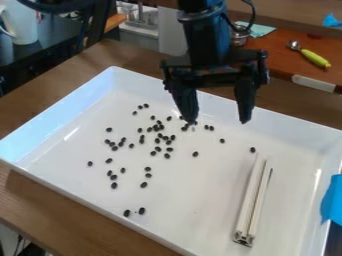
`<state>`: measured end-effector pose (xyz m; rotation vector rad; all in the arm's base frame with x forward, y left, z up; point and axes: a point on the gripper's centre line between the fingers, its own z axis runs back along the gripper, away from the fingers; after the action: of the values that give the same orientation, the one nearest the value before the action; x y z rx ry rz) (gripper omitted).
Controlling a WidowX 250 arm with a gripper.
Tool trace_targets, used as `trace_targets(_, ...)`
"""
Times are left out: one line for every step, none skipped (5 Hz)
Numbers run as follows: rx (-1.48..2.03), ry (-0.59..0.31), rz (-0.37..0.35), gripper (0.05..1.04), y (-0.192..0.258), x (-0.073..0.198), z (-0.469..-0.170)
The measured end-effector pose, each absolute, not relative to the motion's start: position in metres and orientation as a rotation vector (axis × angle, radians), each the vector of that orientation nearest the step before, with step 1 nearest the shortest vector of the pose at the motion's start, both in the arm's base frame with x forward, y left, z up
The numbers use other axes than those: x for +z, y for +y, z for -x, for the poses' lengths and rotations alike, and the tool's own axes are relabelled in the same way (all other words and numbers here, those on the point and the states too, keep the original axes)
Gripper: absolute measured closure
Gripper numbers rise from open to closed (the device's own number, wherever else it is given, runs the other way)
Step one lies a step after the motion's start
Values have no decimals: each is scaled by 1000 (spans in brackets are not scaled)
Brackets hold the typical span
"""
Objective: Sweep into pile
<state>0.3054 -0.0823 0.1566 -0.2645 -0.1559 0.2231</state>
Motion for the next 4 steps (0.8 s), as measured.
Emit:
trace_targets(231, -112, 252, 83, -81, 142, -301)
trace_targets(233, -123, 252, 83, -92, 123, -300)
trace_targets(227, -136, 263, 83, -98, 115, -305)
trace_targets(235, -138, 240, 83, -104, 102, -310)
